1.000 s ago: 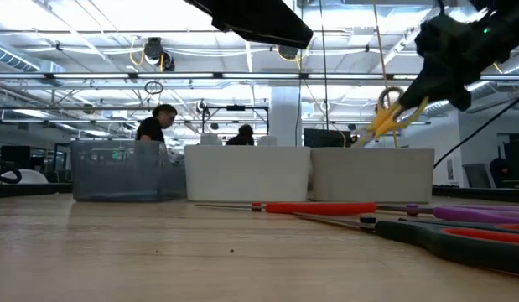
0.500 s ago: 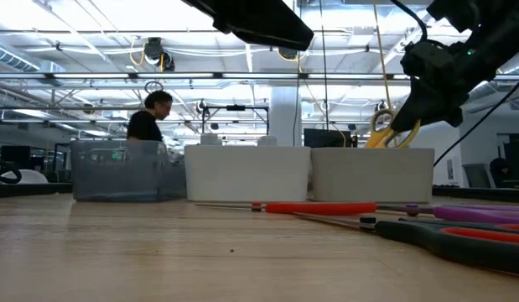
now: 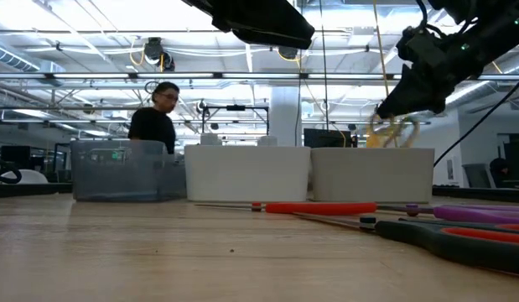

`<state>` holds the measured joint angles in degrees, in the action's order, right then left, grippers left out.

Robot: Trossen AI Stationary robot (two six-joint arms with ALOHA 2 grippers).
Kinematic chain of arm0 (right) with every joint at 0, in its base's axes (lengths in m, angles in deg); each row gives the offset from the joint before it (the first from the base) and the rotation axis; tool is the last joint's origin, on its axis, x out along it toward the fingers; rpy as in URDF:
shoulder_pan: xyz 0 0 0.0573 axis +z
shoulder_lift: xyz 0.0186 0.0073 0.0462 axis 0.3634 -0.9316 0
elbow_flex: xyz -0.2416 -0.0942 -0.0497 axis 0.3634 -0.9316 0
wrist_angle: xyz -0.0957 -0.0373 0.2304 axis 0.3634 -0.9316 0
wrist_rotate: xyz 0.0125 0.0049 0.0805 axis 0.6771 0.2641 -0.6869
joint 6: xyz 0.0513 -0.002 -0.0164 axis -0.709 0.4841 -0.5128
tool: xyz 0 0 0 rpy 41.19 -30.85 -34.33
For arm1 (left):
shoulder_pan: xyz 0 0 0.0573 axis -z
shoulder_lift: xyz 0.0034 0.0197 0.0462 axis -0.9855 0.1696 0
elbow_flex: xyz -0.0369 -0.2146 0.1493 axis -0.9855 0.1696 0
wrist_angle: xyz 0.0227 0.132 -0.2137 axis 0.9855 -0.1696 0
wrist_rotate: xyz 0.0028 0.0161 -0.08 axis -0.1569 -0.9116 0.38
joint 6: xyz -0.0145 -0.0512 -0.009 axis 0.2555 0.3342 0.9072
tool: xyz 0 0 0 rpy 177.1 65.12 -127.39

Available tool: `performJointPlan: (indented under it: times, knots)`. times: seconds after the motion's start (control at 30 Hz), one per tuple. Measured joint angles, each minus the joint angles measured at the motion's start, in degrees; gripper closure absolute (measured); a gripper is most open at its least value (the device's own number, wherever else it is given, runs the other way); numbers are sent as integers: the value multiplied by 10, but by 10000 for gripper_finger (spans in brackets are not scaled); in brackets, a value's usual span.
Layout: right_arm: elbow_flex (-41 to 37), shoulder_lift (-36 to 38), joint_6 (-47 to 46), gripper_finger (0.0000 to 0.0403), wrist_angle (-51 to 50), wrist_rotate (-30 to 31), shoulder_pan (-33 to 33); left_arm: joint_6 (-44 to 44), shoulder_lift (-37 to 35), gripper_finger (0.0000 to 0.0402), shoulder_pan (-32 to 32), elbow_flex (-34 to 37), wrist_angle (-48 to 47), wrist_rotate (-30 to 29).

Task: Pick & Place Paint Supplies
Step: Put the yellow scissors into the gray bin, then put the purple scissors into the gray bin

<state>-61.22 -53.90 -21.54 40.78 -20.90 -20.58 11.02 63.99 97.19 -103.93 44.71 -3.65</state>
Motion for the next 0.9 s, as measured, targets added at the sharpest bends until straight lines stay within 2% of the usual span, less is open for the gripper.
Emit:
performJointPlan:
  times: [0.13,0.4,0.6,0.77,0.9]
  knots:
    - [-23,0,52,278,41,15,0,-2,0,153,-1,0,0,0]
    - [-96,0,151,205,262,9,2,1,0,153,-7,0,0,0]
    - [-106,0,209,172,376,-81,31,3,0,153,-7,0,0,0]
    - [-86,-2,210,157,367,-86,111,4,0,153,-7,0,0,0]
    - [-32,-32,209,158,293,-14,212,2,0,153,-10,0,0,0]
